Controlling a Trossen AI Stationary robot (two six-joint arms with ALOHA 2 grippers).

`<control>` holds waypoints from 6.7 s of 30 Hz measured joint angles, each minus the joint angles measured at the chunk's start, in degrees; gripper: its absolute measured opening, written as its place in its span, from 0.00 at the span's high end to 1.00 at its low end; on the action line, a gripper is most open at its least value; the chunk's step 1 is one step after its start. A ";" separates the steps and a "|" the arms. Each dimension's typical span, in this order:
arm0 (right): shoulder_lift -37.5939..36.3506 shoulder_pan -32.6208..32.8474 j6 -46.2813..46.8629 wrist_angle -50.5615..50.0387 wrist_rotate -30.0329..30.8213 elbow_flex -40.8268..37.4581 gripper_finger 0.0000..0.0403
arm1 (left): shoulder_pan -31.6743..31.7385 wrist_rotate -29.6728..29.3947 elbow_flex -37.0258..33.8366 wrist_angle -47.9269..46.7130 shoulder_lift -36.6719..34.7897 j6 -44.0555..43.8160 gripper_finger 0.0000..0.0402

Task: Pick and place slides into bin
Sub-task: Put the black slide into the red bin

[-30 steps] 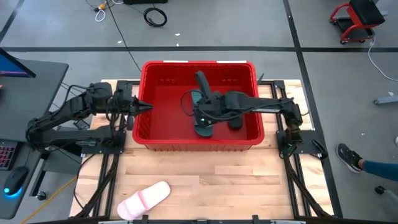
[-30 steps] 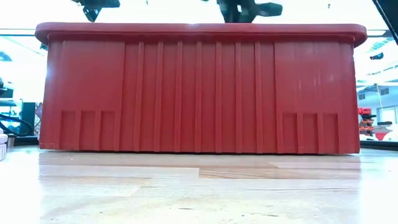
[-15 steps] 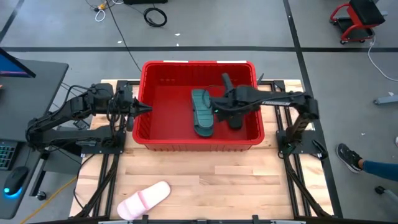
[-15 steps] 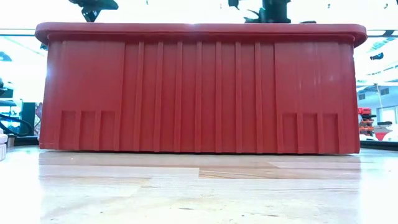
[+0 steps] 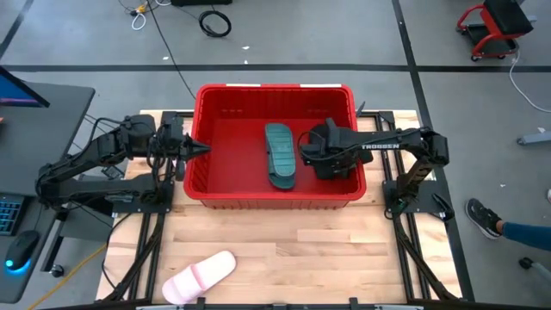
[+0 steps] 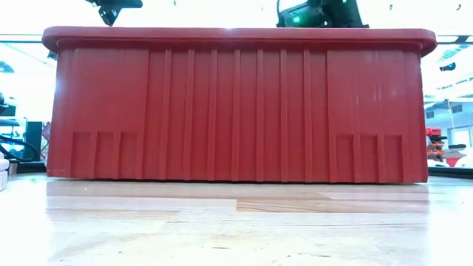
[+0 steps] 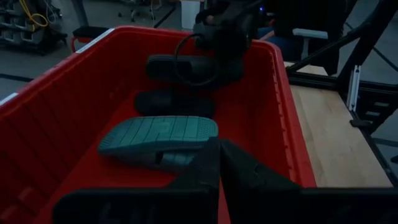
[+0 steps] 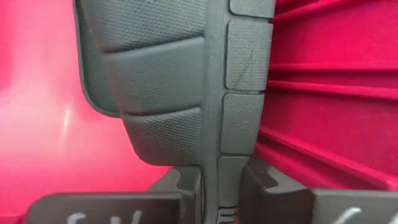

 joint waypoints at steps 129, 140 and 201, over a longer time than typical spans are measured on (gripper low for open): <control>1.17 -16.46 -75.63 43.91 -21.63 2.43 0.02 | 8.98 -8.39 -0.02 20.34 2.69 0.33 0.95; 5.53 -21.28 -81.46 44.53 -23.79 2.43 0.02 | 8.98 -8.39 -0.02 19.80 2.64 -2.32 0.97; 7.44 -23.67 -74.30 41.63 -30.61 2.27 0.15 | 8.98 -10.93 -0.02 19.89 2.64 -2.45 0.95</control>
